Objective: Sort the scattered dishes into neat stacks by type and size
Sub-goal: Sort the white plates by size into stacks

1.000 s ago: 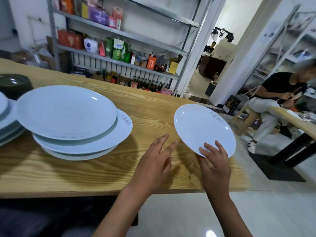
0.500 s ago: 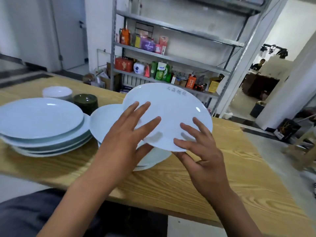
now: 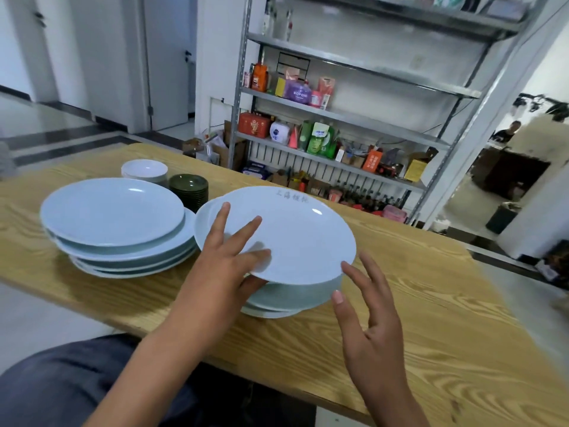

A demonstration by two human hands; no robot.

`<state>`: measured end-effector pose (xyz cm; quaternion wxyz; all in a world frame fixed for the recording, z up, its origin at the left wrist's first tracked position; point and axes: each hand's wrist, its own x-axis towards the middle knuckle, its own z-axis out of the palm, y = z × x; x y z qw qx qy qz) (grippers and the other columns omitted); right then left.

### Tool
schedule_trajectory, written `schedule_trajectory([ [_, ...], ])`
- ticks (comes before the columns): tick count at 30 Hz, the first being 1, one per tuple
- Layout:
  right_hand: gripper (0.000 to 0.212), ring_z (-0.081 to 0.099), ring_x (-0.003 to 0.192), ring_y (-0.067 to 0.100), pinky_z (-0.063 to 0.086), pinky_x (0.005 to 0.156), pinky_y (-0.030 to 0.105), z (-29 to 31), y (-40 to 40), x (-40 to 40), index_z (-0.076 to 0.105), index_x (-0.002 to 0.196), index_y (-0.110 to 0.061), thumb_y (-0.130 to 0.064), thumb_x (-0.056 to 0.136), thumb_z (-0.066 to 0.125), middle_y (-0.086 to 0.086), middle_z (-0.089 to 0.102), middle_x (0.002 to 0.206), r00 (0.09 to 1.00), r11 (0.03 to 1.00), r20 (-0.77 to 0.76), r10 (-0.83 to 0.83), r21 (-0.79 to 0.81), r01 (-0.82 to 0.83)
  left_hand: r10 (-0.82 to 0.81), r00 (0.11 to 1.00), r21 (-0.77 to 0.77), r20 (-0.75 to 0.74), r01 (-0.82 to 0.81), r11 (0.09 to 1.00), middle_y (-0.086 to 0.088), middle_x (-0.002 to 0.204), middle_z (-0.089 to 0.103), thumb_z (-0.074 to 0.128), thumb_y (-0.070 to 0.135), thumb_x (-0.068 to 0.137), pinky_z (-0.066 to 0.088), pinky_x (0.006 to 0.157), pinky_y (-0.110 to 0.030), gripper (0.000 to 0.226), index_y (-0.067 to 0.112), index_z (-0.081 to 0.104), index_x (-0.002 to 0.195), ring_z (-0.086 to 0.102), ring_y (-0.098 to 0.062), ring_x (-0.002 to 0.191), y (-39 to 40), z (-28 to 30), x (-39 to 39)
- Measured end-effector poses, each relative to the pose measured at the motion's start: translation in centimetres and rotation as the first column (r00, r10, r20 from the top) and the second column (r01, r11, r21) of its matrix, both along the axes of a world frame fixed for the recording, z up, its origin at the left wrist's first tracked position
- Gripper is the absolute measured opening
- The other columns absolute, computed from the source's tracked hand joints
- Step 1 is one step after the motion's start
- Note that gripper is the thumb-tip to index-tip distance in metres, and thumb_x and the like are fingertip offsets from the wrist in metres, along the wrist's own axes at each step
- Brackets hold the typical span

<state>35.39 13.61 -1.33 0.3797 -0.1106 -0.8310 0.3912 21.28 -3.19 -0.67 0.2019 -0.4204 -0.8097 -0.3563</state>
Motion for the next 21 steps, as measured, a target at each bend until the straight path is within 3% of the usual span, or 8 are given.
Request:
schedule_trajectory([
  [3, 0.039, 0.034, 0.138, 0.002, 0.036, 0.110, 0.051, -1.0, -0.6, 0.2, 0.052, 0.123, -0.061, -0.051, 0.085, 0.059, -0.039, 0.032, 0.144, 0.999, 0.977, 0.021, -0.033, -0.208, 0.037, 0.029, 0.999, -0.064, 0.022, -0.027, 0.998, -0.007, 0.144, 0.045, 0.083, 0.007, 0.066, 0.041, 0.094, -0.056, 0.035, 0.019, 0.072, 0.098, 0.009, -0.038, 0.143, -0.1, -0.9, 0.1],
  [5, 0.041, 0.037, 0.137, 0.005, 0.037, 0.109, 0.052, -1.7, -1.2, 0.4, 0.050, 0.123, -0.062, -0.051, 0.086, 0.062, -0.041, 0.033, 0.142, 0.998, 0.963, 0.015, -0.059, -0.264, 0.061, 0.045, 0.999, -0.094, 0.025, -0.043, 0.995, -0.005, 0.146, 0.042, 0.083, 0.010, 0.067, 0.040, 0.096, -0.055, 0.037, 0.020, 0.072, 0.100, 0.006, -0.035, 0.144, -0.2, -1.4, 0.1],
  [7, 0.040, 0.042, 0.132, 0.004, 0.041, 0.107, 0.047, -2.4, -1.5, 0.4, 0.051, 0.124, -0.059, -0.042, 0.090, 0.063, -0.040, 0.036, 0.140, 0.996, 0.944, 0.012, -0.085, -0.317, 0.085, 0.053, 0.997, -0.084, 0.059, -0.048, 0.995, -0.002, 0.147, 0.040, 0.082, 0.014, 0.070, 0.035, 0.102, -0.055, 0.036, 0.023, 0.071, 0.102, 0.004, -0.030, 0.146, -0.4, -1.7, 0.0],
  [9, 0.044, 0.047, 0.123, -0.003, 0.045, 0.098, 0.032, -3.1, -1.9, 0.2, 0.049, 0.125, -0.055, -0.030, 0.092, 0.062, -0.034, 0.042, 0.139, 0.996, 0.905, 0.014, -0.090, -0.416, 0.088, 0.083, 0.995, -0.103, 0.053, -0.078, 0.992, -0.001, 0.147, 0.041, 0.077, 0.031, 0.074, 0.024, 0.109, -0.061, 0.033, 0.027, 0.069, 0.105, 0.005, -0.027, 0.146, -0.8, -1.6, -0.1],
  [12, 0.041, 0.046, 0.110, -0.021, 0.038, 0.085, 0.014, -3.6, -2.5, -0.3, 0.048, 0.129, -0.044, -0.026, 0.094, 0.057, -0.023, 0.049, 0.135, 0.997, 0.836, 0.029, -0.073, -0.543, 0.077, 0.126, 0.992, -0.202, -0.020, -0.127, 0.971, 0.000, 0.146, 0.044, 0.052, 0.064, 0.078, 0.017, 0.108, -0.066, 0.048, 0.030, 0.067, 0.108, 0.014, -0.028, 0.145, -1.2, -1.7, -0.3],
  [15, 0.037, 0.050, 0.123, 0.001, 0.039, 0.101, 0.028, -3.9, -3.3, -0.8, 0.045, 0.132, -0.042, -0.033, 0.096, 0.051, -0.022, 0.048, 0.136, 0.994, 0.768, 0.028, -0.101, -0.633, 0.096, 0.084, 0.996, -0.242, -0.033, -0.090, 0.966, 0.000, 0.142, 0.048, 0.027, 0.082, 0.073, 0.024, 0.105, -0.067, 0.075, 0.030, 0.067, 0.108, 0.026, -0.027, 0.141, -1.2, -2.1, -0.3],
  [18, 0.045, 0.047, 0.130, 0.014, 0.036, 0.103, 0.032, -3.8, -4.5, -1.4, 0.035, 0.143, -0.039, -0.039, 0.098, 0.043, -0.019, 0.041, 0.144, 0.991, 0.678, 0.035, -0.127, -0.727, 0.113, 0.050, 0.993, -0.143, 0.103, -0.035, 0.989, 0.009, 0.149, 0.036, 0.027, 0.091, 0.064, 0.012, 0.113, -0.054, 0.088, 0.033, 0.061, 0.121, 0.013, -0.010, 0.143, -1.6, -2.1, -0.1],
  [21, 0.048, 0.044, 0.131, 0.015, 0.035, 0.104, 0.033, -4.2, -5.4, -1.8, 0.032, 0.145, -0.038, -0.043, 0.099, 0.041, -0.010, 0.041, 0.148, 0.992, 0.618, 0.057, -0.111, -0.778, 0.114, 0.009, 0.983, 0.051, 0.182, -0.018, 0.999, 0.013, 0.151, 0.031, 0.032, 0.082, 0.076, 0.018, 0.115, -0.046, 0.076, 0.032, 0.055, 0.128, 0.012, -0.006, 0.144, -2.3, -2.5, -0.1],
])
